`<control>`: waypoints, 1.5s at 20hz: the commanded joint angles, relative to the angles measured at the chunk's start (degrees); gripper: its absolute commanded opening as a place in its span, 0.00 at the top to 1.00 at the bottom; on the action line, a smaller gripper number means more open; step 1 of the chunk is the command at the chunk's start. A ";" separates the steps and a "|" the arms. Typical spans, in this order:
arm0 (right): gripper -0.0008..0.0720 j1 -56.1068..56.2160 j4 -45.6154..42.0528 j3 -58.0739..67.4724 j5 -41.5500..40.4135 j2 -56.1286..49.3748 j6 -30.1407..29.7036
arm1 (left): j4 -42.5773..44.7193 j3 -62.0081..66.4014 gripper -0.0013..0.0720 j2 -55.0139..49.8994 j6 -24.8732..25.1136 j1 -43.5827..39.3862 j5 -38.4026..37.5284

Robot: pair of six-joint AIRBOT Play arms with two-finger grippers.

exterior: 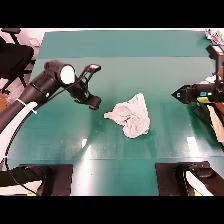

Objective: Fold the shirts.

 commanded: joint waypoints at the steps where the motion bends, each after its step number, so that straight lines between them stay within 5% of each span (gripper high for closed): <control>1: 0.62 0.11 4.11 0.04 0.13 -2.84 -0.39 | -3.21 -6.14 0.21 0.04 2.27 0.55 5.33; 4: 0.62 1.20 7.72 0.04 -0.39 -4.48 -1.46 | -7.48 -9.09 0.21 -0.26 3.56 0.55 11.85; 9: 0.62 4.79 7.69 0.04 -1.03 -6.62 -1.42 | -16.63 -9.29 0.21 -4.59 14.40 0.55 15.13; 23: 0.62 5.38 8.13 0.04 -1.88 -6.62 -1.36 | -15.96 -9.35 0.21 -10.47 19.85 0.55 17.75; 25: 0.62 5.38 8.15 0.04 -2.25 -6.64 -1.38 | -16.90 -9.35 0.35 -11.41 19.87 0.37 17.75; 27: 0.36 5.38 8.09 0.04 -3.76 -6.93 -1.40 | -18.36 -9.35 0.35 -11.63 19.89 0.37 18.51; 29: 0.33 5.35 7.93 0.04 -5.49 -8.72 -1.44 | -18.64 -9.33 0.38 -11.63 19.87 0.37 19.08; 30: 0.33 5.35 7.74 0.04 -6.47 -10.27 -1.46 | -18.84 -9.33 0.68 -11.63 19.89 0.37 18.99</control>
